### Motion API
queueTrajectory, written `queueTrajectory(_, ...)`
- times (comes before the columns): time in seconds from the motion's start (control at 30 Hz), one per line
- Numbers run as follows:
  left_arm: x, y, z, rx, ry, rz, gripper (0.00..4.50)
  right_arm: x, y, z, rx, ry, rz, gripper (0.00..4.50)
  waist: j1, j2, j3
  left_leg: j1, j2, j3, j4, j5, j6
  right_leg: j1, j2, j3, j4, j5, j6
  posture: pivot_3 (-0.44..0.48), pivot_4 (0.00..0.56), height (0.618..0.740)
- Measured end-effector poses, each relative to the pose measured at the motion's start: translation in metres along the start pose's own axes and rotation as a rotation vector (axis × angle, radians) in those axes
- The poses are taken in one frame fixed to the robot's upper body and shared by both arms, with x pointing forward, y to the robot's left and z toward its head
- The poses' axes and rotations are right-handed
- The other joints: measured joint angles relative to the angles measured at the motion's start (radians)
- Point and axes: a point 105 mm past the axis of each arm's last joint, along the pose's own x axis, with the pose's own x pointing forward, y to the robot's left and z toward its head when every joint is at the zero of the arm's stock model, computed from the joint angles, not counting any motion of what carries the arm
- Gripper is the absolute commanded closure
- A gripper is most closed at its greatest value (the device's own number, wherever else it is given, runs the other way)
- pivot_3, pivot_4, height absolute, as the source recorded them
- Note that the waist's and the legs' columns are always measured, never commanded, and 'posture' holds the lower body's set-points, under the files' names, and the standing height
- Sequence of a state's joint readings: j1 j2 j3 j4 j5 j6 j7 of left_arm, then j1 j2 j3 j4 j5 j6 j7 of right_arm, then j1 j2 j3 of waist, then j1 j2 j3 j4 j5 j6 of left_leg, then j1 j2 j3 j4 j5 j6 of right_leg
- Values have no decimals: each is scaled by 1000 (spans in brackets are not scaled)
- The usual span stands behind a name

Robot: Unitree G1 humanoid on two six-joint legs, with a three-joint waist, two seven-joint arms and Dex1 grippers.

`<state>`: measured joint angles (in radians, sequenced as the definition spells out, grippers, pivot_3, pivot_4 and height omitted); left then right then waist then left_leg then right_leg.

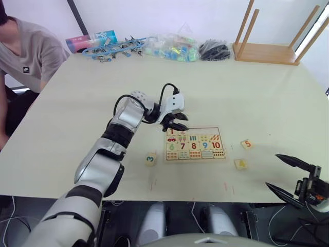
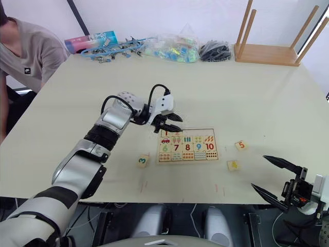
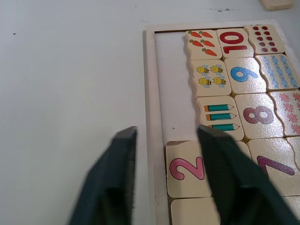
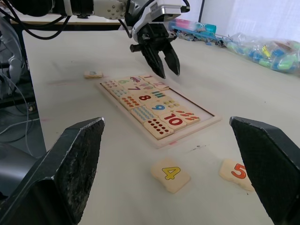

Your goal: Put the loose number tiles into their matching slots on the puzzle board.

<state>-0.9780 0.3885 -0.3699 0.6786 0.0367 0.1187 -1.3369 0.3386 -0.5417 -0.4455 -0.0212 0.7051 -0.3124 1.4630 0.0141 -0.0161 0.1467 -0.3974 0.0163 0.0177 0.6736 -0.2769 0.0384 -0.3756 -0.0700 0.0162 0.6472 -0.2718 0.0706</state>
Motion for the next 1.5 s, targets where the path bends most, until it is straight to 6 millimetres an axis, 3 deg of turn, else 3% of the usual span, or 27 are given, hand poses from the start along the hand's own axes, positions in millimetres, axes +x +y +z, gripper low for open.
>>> queueTrajectory(0.03,0,0,0,1,-1,-4,4461,0,0,0,1,1,0,0,0,0,0,0,0,0,0,0,0,0,0,0,0,0,0,0,150,740)
queueTrajectory(0.93,4,-7,-20,18,19,4,4461,-2,-2,-3,16,-2,-24,0,0,0,0,0,0,0,0,0,0,0,0,0,0,0,0,0,150,740)
queueTrajectory(1.1,4,-12,-17,-27,-88,6,4461,0,-5,-1,8,-16,-27,0,-1,0,0,0,0,0,0,0,0,0,0,0,0,0,0,0,150,740)
queueTrajectory(1.27,-9,-17,-12,-76,-190,10,4461,0,-6,0,6,-21,-27,0,-1,0,0,0,0,0,0,0,0,0,0,0,1,0,0,0,150,740)
queueTrajectory(1.5,-43,-26,-28,-176,-301,108,4461,-2,-7,-3,18,-21,-48,0,-2,0,0,1,3,0,0,0,0,0,0,0,1,0,0,0,150,740)
